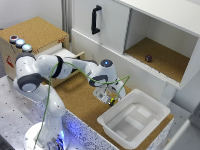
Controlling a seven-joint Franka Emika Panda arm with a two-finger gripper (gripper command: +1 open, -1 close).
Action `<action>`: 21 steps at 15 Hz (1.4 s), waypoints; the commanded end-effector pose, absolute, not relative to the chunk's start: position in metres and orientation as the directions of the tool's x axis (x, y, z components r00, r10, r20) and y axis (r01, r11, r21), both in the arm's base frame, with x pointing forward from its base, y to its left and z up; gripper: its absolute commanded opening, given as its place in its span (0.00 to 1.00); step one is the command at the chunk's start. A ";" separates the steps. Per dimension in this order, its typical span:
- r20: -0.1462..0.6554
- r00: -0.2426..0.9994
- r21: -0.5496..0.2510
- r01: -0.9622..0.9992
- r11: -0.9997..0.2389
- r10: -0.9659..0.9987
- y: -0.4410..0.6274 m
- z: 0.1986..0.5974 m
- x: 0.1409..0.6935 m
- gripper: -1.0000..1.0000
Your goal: Slide left yellow red block
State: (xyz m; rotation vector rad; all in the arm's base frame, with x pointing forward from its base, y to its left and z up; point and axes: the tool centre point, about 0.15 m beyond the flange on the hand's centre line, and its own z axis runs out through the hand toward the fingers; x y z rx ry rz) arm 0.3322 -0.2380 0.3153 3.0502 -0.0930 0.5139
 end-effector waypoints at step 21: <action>0.200 0.979 0.042 -0.043 -0.998 -0.033 -0.248 0.189 0.398 0.00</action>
